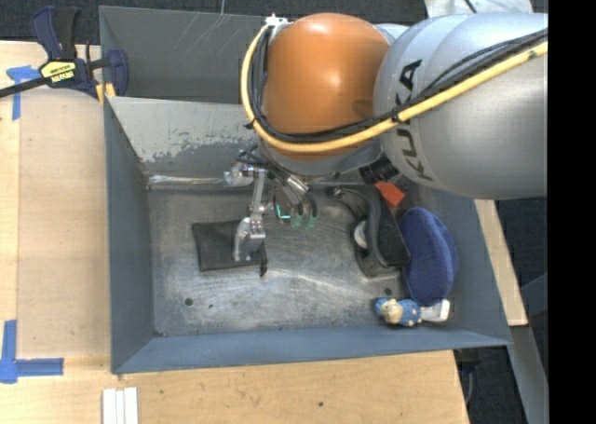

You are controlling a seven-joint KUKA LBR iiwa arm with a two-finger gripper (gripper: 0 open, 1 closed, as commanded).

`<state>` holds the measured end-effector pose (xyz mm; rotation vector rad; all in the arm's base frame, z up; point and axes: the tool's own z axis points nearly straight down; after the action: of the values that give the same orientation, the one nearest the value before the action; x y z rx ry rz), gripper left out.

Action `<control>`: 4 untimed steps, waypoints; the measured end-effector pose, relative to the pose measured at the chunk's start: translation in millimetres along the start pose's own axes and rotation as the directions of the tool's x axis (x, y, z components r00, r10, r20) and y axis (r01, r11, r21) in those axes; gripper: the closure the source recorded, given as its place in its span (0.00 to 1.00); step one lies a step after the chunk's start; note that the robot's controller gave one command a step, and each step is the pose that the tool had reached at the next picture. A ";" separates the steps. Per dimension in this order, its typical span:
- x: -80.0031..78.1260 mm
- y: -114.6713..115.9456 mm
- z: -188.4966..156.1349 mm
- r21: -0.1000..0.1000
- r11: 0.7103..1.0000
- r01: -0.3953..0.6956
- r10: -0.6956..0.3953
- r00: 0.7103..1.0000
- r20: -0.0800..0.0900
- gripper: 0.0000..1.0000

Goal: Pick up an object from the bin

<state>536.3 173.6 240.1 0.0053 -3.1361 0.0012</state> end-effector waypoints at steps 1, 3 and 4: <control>-2.6 14.8 163.3 0.001 0.934 0.357 -0.357 0.934 0.004 0.00; -79.2 5.7 164.4 0.004 0.699 0.715 -0.715 0.699 0.015 0.00; -63.9 -51.1 164.0 0.004 0.799 0.601 -0.601 0.799 0.021 0.00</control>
Offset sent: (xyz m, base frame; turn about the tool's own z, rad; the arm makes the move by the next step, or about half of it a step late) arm 0.0020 0.0148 -0.1612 -0.3642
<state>599.5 122.6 75.8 1.0060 -2.9923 -0.0063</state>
